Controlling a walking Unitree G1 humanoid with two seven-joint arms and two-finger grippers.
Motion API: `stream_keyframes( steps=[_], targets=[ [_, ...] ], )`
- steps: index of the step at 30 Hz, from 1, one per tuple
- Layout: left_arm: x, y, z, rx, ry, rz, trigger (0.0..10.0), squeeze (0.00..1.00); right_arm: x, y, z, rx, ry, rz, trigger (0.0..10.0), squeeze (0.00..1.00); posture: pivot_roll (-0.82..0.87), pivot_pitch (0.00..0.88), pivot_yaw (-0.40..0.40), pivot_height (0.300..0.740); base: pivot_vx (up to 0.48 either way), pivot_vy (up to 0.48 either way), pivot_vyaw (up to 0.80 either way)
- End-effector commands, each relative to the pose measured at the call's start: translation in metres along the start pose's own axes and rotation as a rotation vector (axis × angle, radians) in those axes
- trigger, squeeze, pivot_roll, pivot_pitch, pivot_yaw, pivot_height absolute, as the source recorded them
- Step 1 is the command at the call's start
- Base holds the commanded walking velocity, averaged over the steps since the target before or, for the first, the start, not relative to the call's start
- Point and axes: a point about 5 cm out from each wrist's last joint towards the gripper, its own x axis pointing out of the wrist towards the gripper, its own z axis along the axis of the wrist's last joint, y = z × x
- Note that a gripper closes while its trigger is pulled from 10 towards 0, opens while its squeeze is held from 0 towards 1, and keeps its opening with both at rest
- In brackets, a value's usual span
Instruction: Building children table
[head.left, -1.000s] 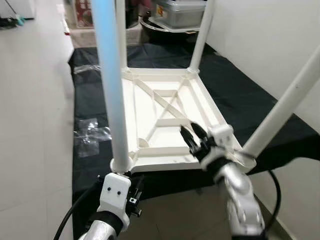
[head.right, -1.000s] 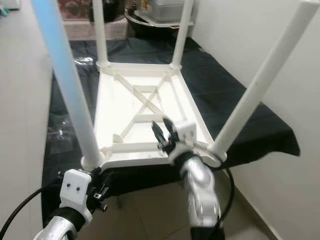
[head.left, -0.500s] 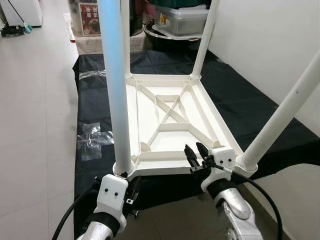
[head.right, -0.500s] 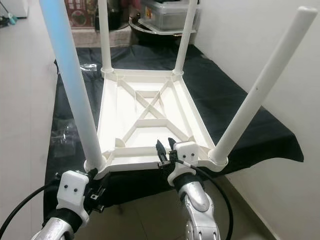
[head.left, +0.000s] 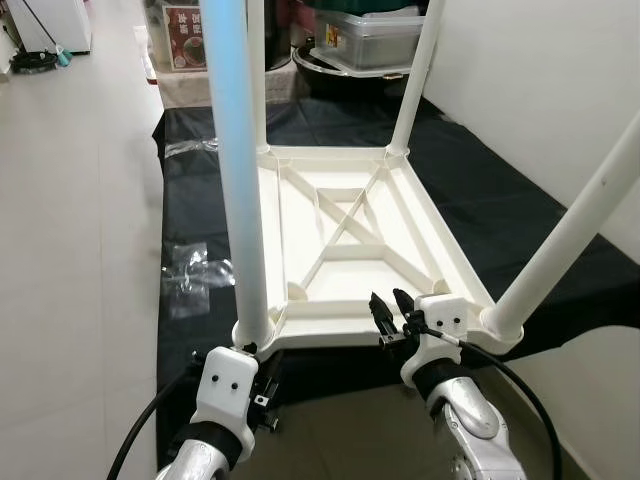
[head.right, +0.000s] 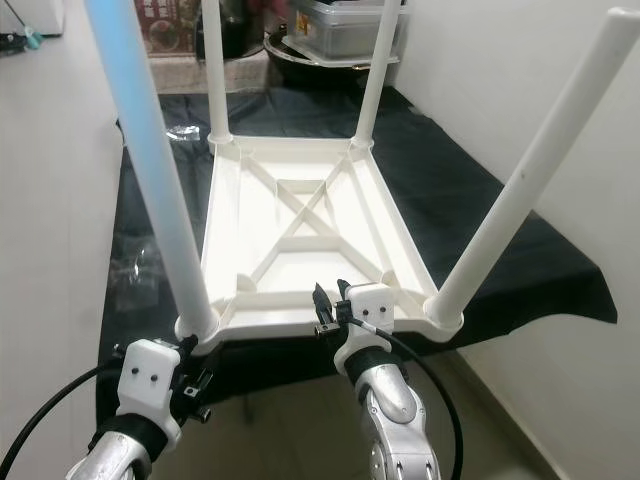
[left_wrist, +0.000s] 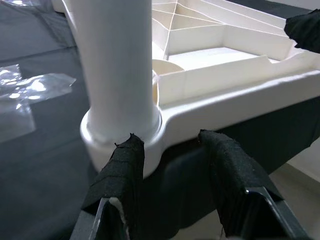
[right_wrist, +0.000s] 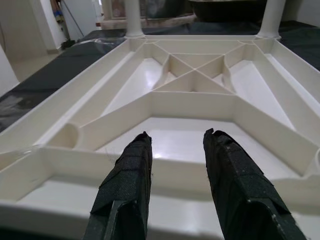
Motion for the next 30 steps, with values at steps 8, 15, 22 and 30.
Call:
stream_keyframes(
  steps=[8, 15, 22, 30],
  targets=[
    [0.002, 0.0013, -0.0078, 0.037, 0.027, -0.003, 10.0, 0.0, -0.0003, 0.0004, -0.0018, 0.004, 0.017, -0.014, 10.0, 0.0, 0.08, 0.065, -0.091, 0.74, 0.0, 0.0, 0.0],
    [0.0059, 0.0011, -0.0112, 0.05, 0.033, -0.006, 10.0, 0.0, 0.003, -0.0005, -0.0056, 0.007, 0.034, -0.013, 10.0, 0.0, 0.08, 0.042, -0.093, 0.74, 0.0, 0.0, 0.0],
    [0.0078, 0.0012, -0.0136, 0.043, 0.04, -0.012, 10.0, 0.0, 0.0044, -0.001, -0.0074, 0.005, 0.036, -0.02, 10.0, 0.0, 0.08, 0.026, -0.09, 0.74, 0.0, 0.0, 0.0],
    [0.0091, 0.0013, -0.0147, 0.081, 0.032, -0.005, 10.0, 0.0, 0.0059, -0.0022, -0.0094, 0.01, 0.041, -0.035, 10.0, 0.0, 0.08, 0.015, -0.089, 0.74, 0.0, 0.0, 0.0]
  ],
)
